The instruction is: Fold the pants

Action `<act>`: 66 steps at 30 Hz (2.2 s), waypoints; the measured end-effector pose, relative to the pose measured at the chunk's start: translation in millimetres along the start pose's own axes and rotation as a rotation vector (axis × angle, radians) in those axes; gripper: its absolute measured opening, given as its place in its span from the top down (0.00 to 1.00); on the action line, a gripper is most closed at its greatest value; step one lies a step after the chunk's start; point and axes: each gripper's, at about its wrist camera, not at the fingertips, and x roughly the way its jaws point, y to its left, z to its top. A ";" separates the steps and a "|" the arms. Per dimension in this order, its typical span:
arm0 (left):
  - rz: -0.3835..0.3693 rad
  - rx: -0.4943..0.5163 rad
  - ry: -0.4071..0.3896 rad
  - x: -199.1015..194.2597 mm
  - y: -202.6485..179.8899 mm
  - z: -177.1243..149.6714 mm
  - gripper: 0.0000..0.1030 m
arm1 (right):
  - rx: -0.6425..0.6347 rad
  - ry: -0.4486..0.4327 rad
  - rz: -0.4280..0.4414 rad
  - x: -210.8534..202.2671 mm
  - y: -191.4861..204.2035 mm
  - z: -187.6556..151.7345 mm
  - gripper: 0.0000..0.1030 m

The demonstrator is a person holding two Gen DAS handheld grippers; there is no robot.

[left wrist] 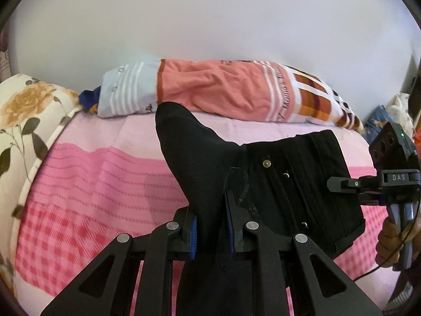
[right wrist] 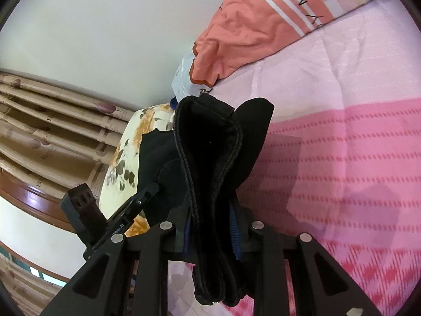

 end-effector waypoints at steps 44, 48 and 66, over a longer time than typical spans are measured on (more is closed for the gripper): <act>0.409 0.073 -0.213 -23.0 -20.7 -3.3 0.04 | -0.449 -0.326 -0.468 -14.5 91.1 -63.3 0.16; 0.386 0.046 -0.289 -57.7 -34.6 -4.4 0.00 | -0.433 -0.364 -0.486 -25.8 98.0 -77.0 0.11; 0.394 -0.150 -0.667 -201.8 -65.3 -18.3 0.00 | -0.484 -0.525 -0.467 -96.6 161.2 -117.6 0.03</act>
